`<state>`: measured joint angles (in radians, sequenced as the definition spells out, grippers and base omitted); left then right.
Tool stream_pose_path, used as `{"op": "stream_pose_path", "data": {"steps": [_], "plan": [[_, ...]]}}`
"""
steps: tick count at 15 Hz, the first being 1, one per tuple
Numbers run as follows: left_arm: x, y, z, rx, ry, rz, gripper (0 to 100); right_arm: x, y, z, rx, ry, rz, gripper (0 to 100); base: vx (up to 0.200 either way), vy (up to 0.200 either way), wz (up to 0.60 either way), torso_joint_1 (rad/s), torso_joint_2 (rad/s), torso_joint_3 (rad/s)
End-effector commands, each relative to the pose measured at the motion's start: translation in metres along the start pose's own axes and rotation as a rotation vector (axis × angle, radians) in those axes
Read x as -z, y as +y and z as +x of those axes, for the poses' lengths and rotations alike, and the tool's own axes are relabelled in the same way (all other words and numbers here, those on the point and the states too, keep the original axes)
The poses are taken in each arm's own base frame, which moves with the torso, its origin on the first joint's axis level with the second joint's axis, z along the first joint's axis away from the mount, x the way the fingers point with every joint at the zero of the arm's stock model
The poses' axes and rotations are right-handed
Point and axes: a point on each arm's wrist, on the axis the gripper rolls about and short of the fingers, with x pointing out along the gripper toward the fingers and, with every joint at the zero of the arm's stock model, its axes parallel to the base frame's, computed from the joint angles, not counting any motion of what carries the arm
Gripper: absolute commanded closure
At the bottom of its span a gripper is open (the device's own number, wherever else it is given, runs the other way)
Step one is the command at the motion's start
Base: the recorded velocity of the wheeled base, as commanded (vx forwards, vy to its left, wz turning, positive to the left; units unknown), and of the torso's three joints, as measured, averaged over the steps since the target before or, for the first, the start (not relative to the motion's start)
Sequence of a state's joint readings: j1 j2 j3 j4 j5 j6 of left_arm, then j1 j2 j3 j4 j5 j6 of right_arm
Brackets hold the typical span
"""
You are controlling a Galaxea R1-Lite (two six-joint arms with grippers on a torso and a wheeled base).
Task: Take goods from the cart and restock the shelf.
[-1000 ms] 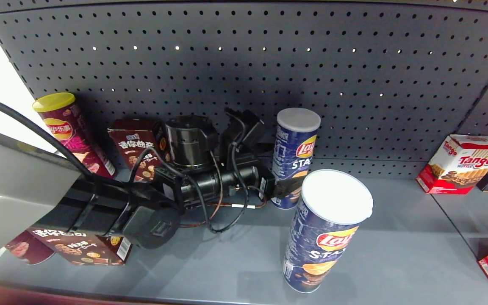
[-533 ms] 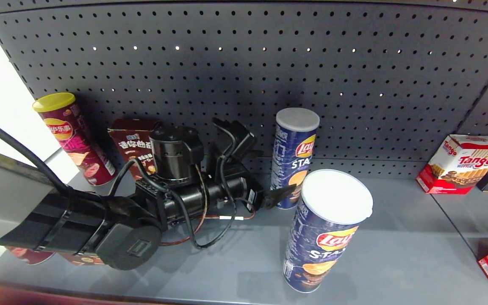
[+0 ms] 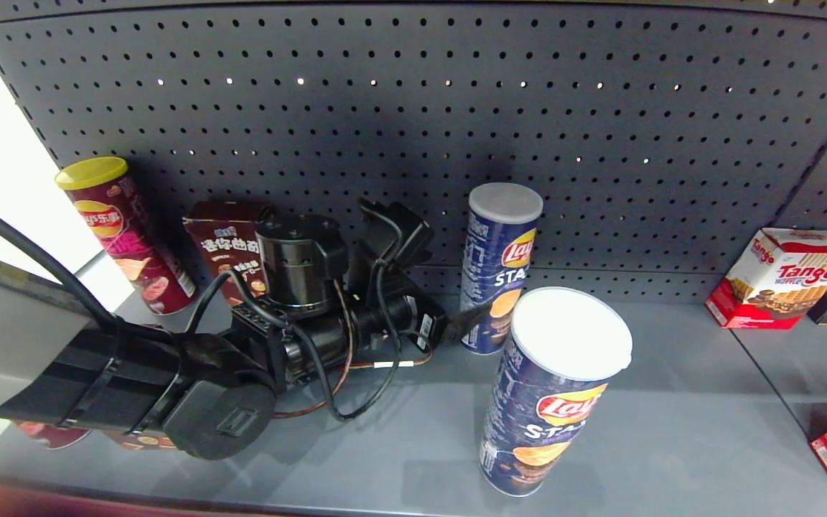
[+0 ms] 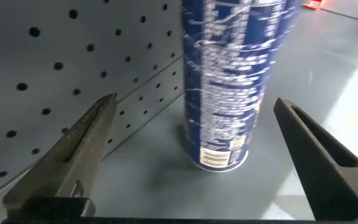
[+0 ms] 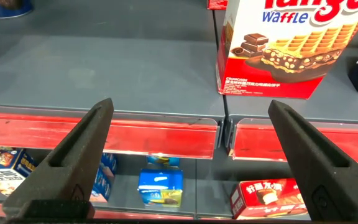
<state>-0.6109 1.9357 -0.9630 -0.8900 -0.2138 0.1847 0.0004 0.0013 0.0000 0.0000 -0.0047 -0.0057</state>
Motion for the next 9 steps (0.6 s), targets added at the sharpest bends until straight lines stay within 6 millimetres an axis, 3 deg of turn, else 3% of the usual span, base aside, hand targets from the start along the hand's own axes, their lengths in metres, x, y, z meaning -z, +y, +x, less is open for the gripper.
{"op": "stream_pose_path", "data": {"steps": [1,9], "plan": [[0.0008,0.0012,-0.0003,-0.009,0.005,-0.002,0,0.0000,0.0000,0.0000,-0.003,0.000,0.000,0,0.000,0.000,0.00,0.000,0.00,0.000],[0.0034,0.0054,-0.0011,-0.096,0.026,-0.020,0,0.0000,0.0000,0.0000,-0.001,0.000,0.000,0,0.000,0.000,0.00,0.000,0.00,0.000]]}}
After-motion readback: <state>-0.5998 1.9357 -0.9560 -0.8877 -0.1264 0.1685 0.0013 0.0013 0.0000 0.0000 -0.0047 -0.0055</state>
